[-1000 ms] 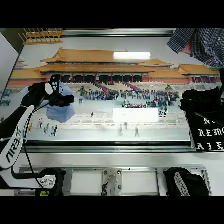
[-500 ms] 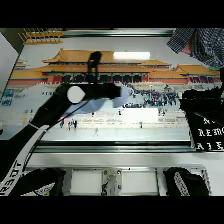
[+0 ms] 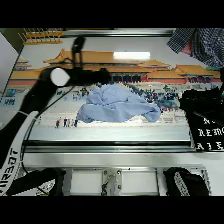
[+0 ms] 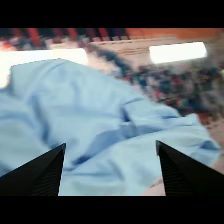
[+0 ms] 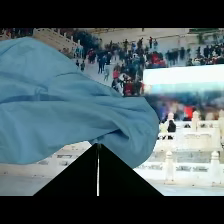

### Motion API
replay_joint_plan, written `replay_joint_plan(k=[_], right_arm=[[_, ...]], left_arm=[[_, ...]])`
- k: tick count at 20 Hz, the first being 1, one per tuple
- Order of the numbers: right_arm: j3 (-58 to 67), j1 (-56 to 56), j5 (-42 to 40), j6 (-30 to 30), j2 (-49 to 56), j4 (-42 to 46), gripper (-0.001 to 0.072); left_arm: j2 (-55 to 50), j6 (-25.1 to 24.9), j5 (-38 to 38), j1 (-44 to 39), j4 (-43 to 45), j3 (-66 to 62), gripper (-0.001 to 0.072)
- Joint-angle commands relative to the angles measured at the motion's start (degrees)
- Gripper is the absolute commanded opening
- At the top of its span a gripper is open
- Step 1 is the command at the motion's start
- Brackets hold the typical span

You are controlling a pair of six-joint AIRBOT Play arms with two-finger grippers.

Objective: Fold the clothes and pants, and hang the long-sleeved shirts on hangers.

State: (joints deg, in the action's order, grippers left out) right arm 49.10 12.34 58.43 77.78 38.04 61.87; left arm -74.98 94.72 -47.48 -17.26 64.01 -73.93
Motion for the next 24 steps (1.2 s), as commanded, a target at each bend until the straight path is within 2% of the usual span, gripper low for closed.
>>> replay_joint_plan(k=[1,4,6,8,12,17,18,19,20,22,23,24], right_arm=[[-0.02,-0.04,0.09,0.04,0.17,-0.22,0.0019],[-0.02,-0.04,0.11,0.20,0.74,-0.26,0.0019],[-0.02,-0.04,0.13,0.22,1.16,-0.52,0.0018],[-0.02,-0.04,0.15,0.20,1.51,-0.66,0.0019],[-0.02,-0.04,0.33,0.20,1.51,-0.63,0.0018],[-0.02,-0.02,0.37,0.20,1.57,-0.37,0.0018],[-0.02,-0.02,0.37,0.26,1.88,-0.37,0.0019],[-0.02,0.11,0.59,1.75,2.71,0.07,0.0024],[-0.02,0.57,1.16,3.96,4.20,1.36,0.0024],[-0.07,3.17,4.22,4.68,8.70,3.13,0.0030],[-0.44,4.96,5.40,4.52,11.61,2.99,0.0246],[-1.05,6.32,5.75,4.52,14.43,2.97,0.0593]], left_arm=[[4.11,0.24,-4.74,16.98,0.63,13.51,0.0612],[2.38,-1.03,-4.85,25.70,-1.77,22.01,0.0613],[-0.85,-6.62,-4.83,26.75,-6.95,24.39,0.0613],[-4.85,-9.44,-4.96,25.90,-10.27,24.59,0.0612],[-10.60,-9.46,-6.56,21.40,-10.05,21.09,0.0612],[-12.11,-9.46,-6.25,17.09,-9.97,18.86,0.0609],[-12.11,-9.46,-6.38,16.72,-9.90,18.40,0.0377],[-12.09,-9.55,-6.56,16.76,-9.53,17.66,-0.0004],[-12.07,-9.73,-7.13,16.94,-9.55,16.59,0.0005],[-11.21,-10.58,-9.11,18.14,-9.53,14.16,0.0005],[-10.14,-11.04,-9.07,18.62,-9.53,13.38,0.0005],[-9.09,-11.54,-8.96,19.04,-9.51,12.87,0.0005]])
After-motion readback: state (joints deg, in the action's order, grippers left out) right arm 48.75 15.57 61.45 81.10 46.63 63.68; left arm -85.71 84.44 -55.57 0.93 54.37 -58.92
